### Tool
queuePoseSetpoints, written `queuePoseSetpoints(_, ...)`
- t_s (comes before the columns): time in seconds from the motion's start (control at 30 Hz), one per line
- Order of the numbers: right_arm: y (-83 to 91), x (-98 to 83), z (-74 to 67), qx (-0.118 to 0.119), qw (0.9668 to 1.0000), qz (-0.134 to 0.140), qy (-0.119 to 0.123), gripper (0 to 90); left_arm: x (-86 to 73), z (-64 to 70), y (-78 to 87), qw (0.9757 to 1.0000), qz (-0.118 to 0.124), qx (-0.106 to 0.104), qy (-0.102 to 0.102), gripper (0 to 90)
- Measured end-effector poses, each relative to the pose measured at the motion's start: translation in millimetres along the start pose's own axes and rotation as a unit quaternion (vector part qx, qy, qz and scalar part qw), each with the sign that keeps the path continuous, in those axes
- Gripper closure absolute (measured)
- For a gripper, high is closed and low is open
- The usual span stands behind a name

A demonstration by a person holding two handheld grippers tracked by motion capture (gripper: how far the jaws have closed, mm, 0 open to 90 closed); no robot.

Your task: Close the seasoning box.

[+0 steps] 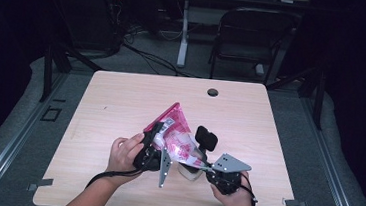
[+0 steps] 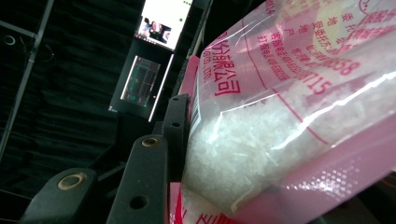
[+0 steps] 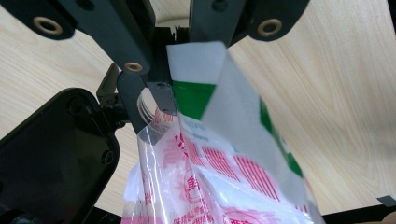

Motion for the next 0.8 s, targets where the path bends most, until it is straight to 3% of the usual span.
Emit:
queuePoseSetpoints(0.67,1.2,2.9,1.2,-0.002,1.0,0.007,-0.001,89.1,-9.7,4.9,-6.5,0.9994,-0.012,-0.027,0.015,68.8)
queuePoseSetpoints(0.8,1.3,3.6,1.2,-0.001,1.0,0.008,0.0,89.0,-11.5,5.8,-7.1,0.999,-0.012,-0.035,0.026,68.8)
Point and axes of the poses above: each handheld gripper's, and its own axes: y roughly backward along the jaws, x roughly out of its top, z roughly to its right, the point moved 3 cm from there along -y, roughly forward along the jaws, and after that the axes turned 15 degrees about -x, right-handed, at the moved point
